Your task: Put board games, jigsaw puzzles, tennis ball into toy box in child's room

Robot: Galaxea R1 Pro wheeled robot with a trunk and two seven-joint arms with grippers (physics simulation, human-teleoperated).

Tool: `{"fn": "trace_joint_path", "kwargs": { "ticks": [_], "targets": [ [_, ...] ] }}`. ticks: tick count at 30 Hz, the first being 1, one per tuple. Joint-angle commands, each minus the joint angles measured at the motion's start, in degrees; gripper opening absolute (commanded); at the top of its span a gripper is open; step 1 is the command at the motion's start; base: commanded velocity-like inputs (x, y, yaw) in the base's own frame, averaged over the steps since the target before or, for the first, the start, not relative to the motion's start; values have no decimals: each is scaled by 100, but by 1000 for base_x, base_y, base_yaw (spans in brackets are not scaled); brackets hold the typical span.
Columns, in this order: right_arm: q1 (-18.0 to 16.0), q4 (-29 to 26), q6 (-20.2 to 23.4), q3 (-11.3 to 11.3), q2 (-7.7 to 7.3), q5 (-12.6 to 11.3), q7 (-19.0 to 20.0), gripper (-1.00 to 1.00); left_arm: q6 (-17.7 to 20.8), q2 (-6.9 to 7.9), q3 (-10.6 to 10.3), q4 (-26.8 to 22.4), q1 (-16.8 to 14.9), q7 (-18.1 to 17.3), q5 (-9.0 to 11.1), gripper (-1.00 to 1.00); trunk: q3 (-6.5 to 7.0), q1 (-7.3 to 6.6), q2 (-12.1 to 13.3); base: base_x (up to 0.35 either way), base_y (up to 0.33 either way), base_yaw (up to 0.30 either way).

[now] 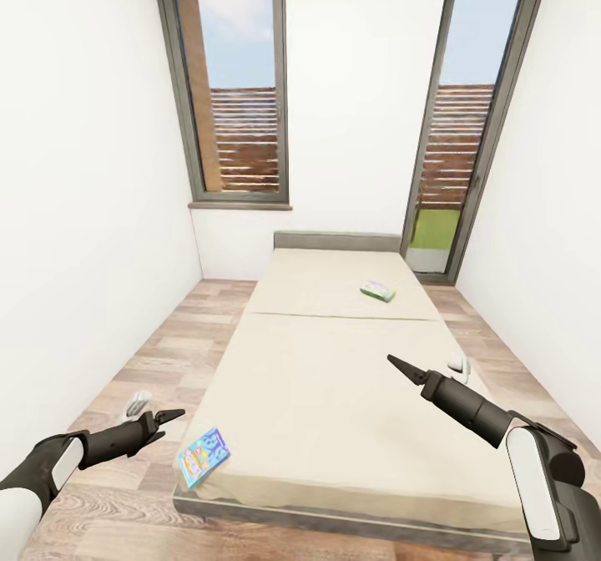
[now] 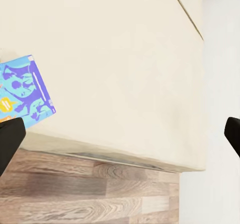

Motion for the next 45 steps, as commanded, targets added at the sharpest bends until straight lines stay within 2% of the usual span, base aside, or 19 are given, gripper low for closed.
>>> {"fn": "trace_joint_path", "kwargs": {
  "ticks": [1,5,13,16,18,22,27,45],
  "targets": [
    [-5,1,34,-6,0,-12,9,100,60,2,18,2,-4,-11,15,100,-24,22,-45,0,0,0],
    [-4,3,30,0,1,3,-3,100,133,6,18,1,-4,-54,17,100,-96,110,-205,0,0,0],
    [-5,0,78,-1,-4,-3,11,100,256,25,12,1,-4,-676,1,100,-240,286,-526,0,0,0],
    [-5,-84,374,-11,-13,-37,144,100,269,34,10,1,-4,-781,-1,100,-294,352,-647,0,0,0],
    [-5,-125,523,-21,-13,-63,269,100,271,34,10,1,-4,-800,-1,100,-330,396,-727,0,0,0],
    [-6,-183,763,-42,-23,-115,867,100,274,34,9,1,-4,-824,3,100,-401,484,-887,0,0,0],
    [-6,-192,810,-51,-63,-129,1316,100,275,35,9,1,-4,-831,1,100,-491,594,-1088,0,0,0],
    [-4,-189,762,-43,-18,-120,1463,100,277,39,9,1,-4,-832,-3,100,-814,989,-1810,0,0,0]
  ]
}}
